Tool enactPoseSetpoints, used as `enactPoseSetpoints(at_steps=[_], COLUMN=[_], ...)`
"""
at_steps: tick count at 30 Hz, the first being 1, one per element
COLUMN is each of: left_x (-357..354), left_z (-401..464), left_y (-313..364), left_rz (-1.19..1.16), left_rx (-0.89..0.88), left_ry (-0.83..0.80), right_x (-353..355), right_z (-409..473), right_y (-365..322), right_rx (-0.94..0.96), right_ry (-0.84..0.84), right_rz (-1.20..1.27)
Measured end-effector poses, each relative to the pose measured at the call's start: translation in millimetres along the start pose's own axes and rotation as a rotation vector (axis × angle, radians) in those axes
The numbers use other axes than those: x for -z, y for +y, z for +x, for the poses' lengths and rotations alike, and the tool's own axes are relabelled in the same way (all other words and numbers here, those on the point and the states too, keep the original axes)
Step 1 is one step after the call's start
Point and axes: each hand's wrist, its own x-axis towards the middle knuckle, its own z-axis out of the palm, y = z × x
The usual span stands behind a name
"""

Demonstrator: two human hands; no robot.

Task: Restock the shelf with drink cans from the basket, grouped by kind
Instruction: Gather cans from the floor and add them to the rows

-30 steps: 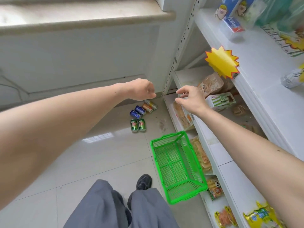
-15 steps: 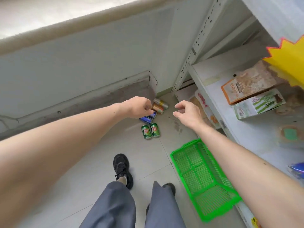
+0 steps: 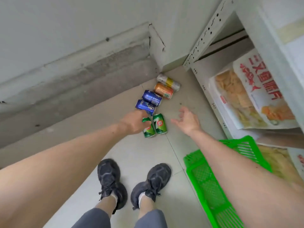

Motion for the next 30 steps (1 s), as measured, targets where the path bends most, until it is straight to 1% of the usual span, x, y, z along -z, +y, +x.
enactPoseSetpoints(at_steps=[4, 7, 13, 18, 23, 27, 30], left_x=[-64, -102, -149, -164, -155, -141, -124], left_z=[69, 108, 155, 166, 166, 158, 147], left_y=[-42, -67, -89, -92, -91, -82, -70], left_rz=[-0.003, 0.011, 0.033, 0.095, 0.116, 0.166, 0.173], left_rx=[0.044, 0.063, 0.064, 0.051, 0.066, 0.064, 0.061], left_ry=[-0.005, 0.004, 0.119, 0.151, 0.145, 0.131, 0.123], right_x=[-70, -116, -167, -178, -174, -159, -133], right_z=[65, 105, 149, 163, 162, 149, 132], right_y=[34, 55, 68, 67, 67, 67, 62], right_rx=[-0.013, -0.027, -0.054, -0.049, -0.049, -0.057, -0.032], right_ry=[-0.064, -0.08, -0.06, -0.103, -0.125, -0.09, -0.078], right_rz=[-0.003, -0.021, -0.051, -0.041, 0.003, 0.053, 0.082])
